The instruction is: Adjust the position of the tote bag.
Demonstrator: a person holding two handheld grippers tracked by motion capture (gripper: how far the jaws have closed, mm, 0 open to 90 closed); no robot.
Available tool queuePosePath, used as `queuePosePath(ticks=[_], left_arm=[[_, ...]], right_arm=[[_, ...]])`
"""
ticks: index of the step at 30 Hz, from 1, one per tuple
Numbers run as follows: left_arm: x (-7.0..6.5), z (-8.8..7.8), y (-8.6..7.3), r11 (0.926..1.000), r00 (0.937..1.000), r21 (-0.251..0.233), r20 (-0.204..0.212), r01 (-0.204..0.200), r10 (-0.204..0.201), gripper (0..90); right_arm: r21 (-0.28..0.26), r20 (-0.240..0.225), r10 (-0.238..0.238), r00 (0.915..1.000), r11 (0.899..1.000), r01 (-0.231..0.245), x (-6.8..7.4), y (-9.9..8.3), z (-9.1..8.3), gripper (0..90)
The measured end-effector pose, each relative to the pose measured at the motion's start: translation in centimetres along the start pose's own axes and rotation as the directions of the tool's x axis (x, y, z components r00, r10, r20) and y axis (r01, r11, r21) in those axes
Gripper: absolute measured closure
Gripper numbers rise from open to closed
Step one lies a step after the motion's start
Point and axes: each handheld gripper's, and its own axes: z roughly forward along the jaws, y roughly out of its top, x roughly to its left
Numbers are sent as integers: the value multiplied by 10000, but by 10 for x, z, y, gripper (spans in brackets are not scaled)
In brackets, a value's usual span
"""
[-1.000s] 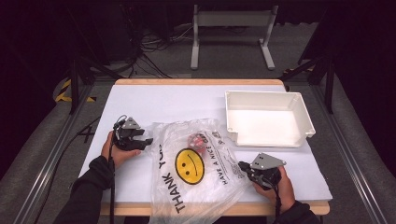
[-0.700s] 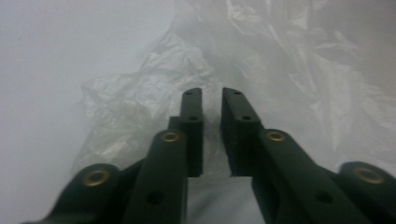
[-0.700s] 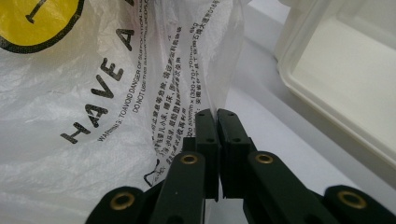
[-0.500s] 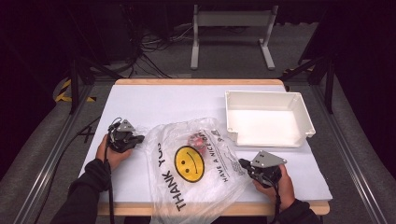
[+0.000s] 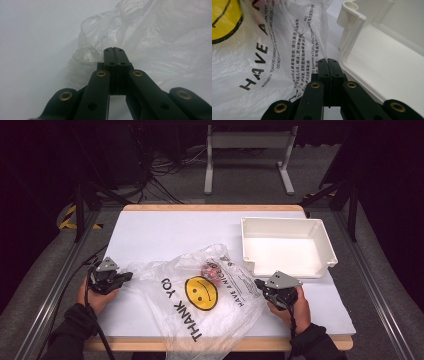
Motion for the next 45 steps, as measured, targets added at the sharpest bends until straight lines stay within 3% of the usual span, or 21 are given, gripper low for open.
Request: queuePosePath(ticks=[5,9,13,16,17,21,24,25,28,30,33,36,38,40,43,45], left_arm=[[1,-14,-18,9995,9995,-54,-52,297,-297,900],[-3,-25,-26,9994,9996,-235,-79,269,-271,900],[-11,-34,-24,9956,9999,-936,160,11,4,897],[-15,-38,-19,9918,9999,-1276,103,17,-4,694],[-21,-43,-12,9836,9988,-1799,444,-100,183,694],[-42,-55,13,9608,9942,-2708,700,-599,817,424],[-48,-54,24,9575,9908,-2780,858,-773,1049,353],[-52,-51,31,9566,9893,-2771,865,-897,1178,353],[-58,-35,48,9632,9838,-2443,1096,-1119,1421,302],[-60,-25,56,9688,9815,-2159,1193,-1214,1496,290],[-64,-9,69,9757,9781,-1845,1480,-1183,1466,264],[-67,8,77,9829,9709,-1563,2020,-978,1287,228],[-71,19,81,9887,9721,-1141,2017,-977,1193,222],[-74,30,83,9919,9706,-762,2111,-1020,1160,222],[-76,45,84,9947,9768,-42,1886,-1023,1012,245],[-75,52,83,9953,9817,240,1689,-934,880,305]], right_arm=[[-113,168,-24,9999,9999,26,-1,3,3,900],[-109,221,-95,9997,9999,98,0,5,4,886],[-252,308,64,9995,9997,-56,-1,7,5,821],[-346,314,176,9994,9993,-165,-2,7,2,755],[-346,314,176,9994,9993,-165,-2,7,2,755],[-809,179,482,9987,9956,-466,-1,10,-14,621],[-875,185,468,9987,9951,-450,1,10,-23,558],[-856,178,467,9987,9953,-451,2,10,-28,530],[-963,226,422,9989,9946,-399,7,9,-45,448],[-1144,-3,721,9974,9908,-717,10,8,-54,391],[-1035,-122,801,9967,9913,-810,19,4,-60,329],[-549,-321,740,9967,9956,-757,28,-4,-54,263],[-244,-293,693,9972,9972,-700,28,-10,-47,231],[83,-402,1018,9940,9948,-1016,22,-17,-38,220],[628,-534,1561,9863,9863,-1527,13,-27,-27,229],[761,-601,1661,9843,9839,-1614,9,-31,-23,290]])
